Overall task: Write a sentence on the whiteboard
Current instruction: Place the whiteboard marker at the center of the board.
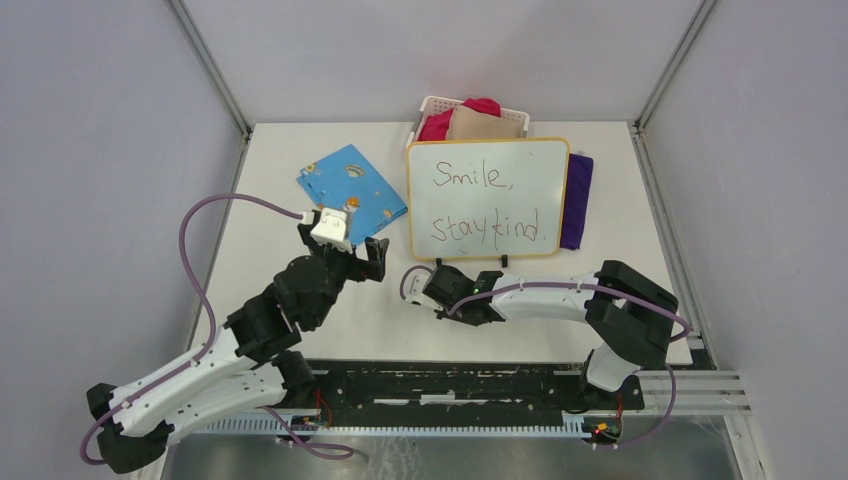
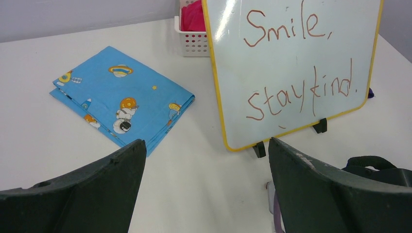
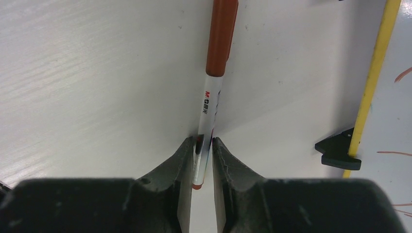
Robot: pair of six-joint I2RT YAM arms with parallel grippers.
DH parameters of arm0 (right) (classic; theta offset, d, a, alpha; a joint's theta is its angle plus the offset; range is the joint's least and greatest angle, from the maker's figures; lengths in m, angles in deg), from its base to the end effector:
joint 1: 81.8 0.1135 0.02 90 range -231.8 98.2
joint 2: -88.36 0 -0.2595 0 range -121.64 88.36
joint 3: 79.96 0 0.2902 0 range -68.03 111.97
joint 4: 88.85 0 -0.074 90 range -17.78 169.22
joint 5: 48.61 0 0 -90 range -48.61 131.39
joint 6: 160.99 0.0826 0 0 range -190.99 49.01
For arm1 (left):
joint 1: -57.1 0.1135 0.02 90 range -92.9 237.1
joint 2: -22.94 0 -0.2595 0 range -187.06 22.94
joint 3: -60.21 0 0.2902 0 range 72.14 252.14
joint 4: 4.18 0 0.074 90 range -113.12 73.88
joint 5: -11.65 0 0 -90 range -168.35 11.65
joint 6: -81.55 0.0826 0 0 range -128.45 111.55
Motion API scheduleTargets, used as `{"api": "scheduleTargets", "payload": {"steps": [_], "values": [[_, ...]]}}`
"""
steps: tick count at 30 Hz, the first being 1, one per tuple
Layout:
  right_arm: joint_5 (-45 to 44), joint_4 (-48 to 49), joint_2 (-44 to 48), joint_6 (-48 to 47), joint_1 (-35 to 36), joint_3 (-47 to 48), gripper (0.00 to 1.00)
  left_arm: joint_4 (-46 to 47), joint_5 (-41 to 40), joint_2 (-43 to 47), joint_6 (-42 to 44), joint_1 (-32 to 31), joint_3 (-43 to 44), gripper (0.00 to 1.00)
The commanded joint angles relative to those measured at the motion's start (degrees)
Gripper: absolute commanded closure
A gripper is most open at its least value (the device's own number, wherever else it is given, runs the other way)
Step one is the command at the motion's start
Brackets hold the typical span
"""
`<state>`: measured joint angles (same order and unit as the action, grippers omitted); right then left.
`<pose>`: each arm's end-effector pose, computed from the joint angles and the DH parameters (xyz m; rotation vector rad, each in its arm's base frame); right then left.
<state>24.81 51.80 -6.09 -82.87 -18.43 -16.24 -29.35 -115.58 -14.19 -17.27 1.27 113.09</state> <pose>0.1743 0.2950 0.0799 -1.5945 2.1819 -0.1485 0.1707 -0.1625 0.3260 0.2251 1.6943 -0.2772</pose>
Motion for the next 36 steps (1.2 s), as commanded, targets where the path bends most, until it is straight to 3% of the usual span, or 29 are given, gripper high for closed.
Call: {"api": "scheduleTargets", "payload": {"steps": [1,12,22,36], "values": [[0.4,0.8,-0.7,0.4,0.2,0.0,0.75,1.5,0.0,0.2,2.1,0.0,1.3,0.00],[1.0,1.2,-0.8,0.5,0.0,-0.5,0.80,1.4,0.2,0.2,1.9,0.0,1.3,0.00],[1.0,2.3,-0.1,0.8,-0.5,-1.5,0.77,1.3,0.2,-0.1,2.2,0.0,1.3,0.00],[3.6,4.9,2.7,2.5,-3.1,-1.6,0.53,1.2,1.0,-0.5,1.4,0.0,1.6,0.00]]}}
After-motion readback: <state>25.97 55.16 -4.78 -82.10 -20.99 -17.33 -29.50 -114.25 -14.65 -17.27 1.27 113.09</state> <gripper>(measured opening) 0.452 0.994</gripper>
